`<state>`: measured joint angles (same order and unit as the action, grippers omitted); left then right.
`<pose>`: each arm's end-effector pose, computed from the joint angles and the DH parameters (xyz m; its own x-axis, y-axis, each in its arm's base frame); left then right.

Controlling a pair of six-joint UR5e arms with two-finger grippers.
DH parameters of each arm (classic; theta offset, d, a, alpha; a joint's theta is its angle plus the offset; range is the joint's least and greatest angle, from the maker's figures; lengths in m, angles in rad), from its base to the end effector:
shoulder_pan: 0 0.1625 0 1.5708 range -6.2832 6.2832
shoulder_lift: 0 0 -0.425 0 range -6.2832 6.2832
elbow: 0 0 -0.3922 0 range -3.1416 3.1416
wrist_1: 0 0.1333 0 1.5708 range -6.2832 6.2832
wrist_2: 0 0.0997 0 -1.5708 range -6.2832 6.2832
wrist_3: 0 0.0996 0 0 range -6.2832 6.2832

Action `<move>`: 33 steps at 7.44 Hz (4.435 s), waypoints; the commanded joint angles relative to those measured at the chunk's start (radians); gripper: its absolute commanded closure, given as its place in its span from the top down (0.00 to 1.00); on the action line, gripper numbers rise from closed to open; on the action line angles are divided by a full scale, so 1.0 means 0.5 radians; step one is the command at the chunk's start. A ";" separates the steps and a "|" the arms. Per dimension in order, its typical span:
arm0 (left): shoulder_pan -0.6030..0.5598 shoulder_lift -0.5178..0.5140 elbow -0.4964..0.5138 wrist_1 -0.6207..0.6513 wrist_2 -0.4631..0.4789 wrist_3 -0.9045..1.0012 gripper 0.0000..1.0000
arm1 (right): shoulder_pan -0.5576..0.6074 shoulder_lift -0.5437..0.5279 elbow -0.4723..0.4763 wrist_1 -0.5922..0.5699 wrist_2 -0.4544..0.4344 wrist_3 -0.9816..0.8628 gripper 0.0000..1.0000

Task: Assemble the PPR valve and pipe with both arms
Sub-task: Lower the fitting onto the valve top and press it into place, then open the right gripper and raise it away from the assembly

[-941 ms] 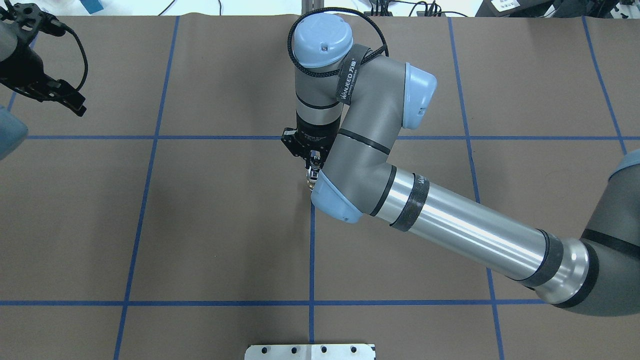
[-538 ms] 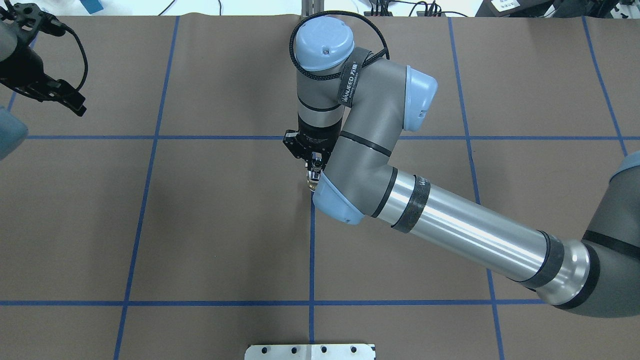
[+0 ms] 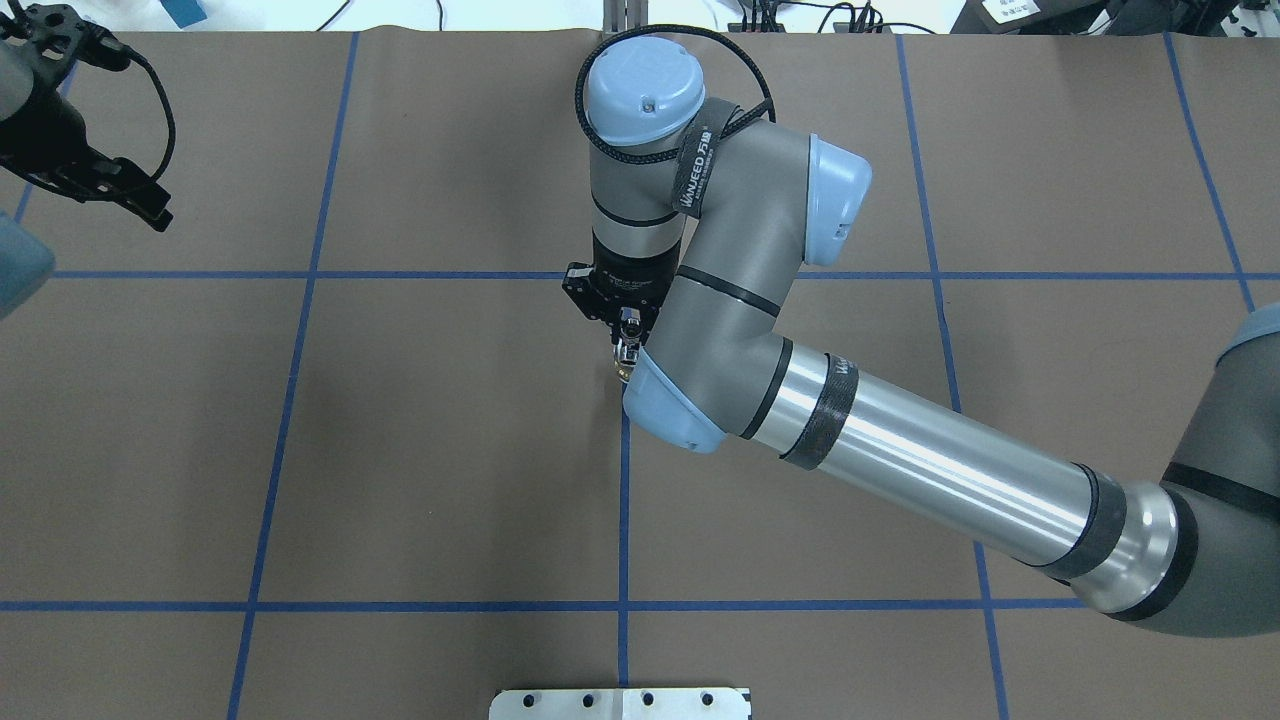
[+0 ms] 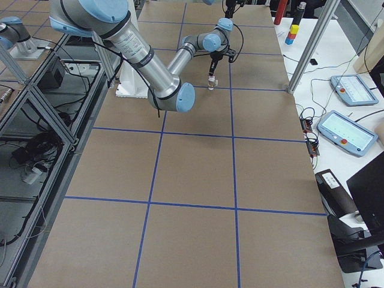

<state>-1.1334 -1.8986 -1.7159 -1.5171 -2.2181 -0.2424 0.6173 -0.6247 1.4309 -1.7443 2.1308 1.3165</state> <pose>0.1918 -0.5830 0.4182 0.6934 0.3453 -0.6324 -0.2271 0.9377 0.2629 -0.5622 -0.4977 0.1371 0.6954 0.2322 0.6801 -0.0613 0.9621 -0.2658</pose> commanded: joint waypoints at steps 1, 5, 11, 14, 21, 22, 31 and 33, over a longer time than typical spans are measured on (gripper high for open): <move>-0.001 0.002 0.002 0.000 0.000 0.000 1.00 | -0.004 -0.008 -0.002 0.000 0.000 -0.016 0.00; 0.003 0.002 0.005 0.000 0.000 0.000 1.00 | -0.001 -0.021 -0.002 0.028 0.000 -0.022 0.00; 0.003 0.002 0.011 0.000 0.000 0.000 1.00 | -0.004 -0.061 -0.002 0.187 0.000 -0.004 0.20; 0.003 0.002 0.014 0.000 0.000 0.000 1.00 | -0.001 -0.064 -0.002 0.184 0.003 0.002 0.36; 0.003 0.005 0.014 0.003 0.000 -0.003 1.00 | -0.004 -0.073 -0.002 0.184 0.000 0.005 0.60; 0.003 0.002 0.023 0.003 0.000 -0.003 1.00 | -0.001 -0.061 0.016 0.181 0.000 0.009 0.87; -0.346 0.118 0.039 0.015 -0.021 0.453 1.00 | 0.945 -0.841 0.777 -0.318 0.055 -1.508 0.99; -0.631 0.314 0.042 0.003 -0.025 0.677 1.00 | 1.335 -1.179 0.688 -0.359 0.259 -2.197 0.99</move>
<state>-1.3551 -1.8023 -1.6960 -1.5136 -2.2289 0.0179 1.1526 -1.0953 1.8009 -1.9110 2.1947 0.4620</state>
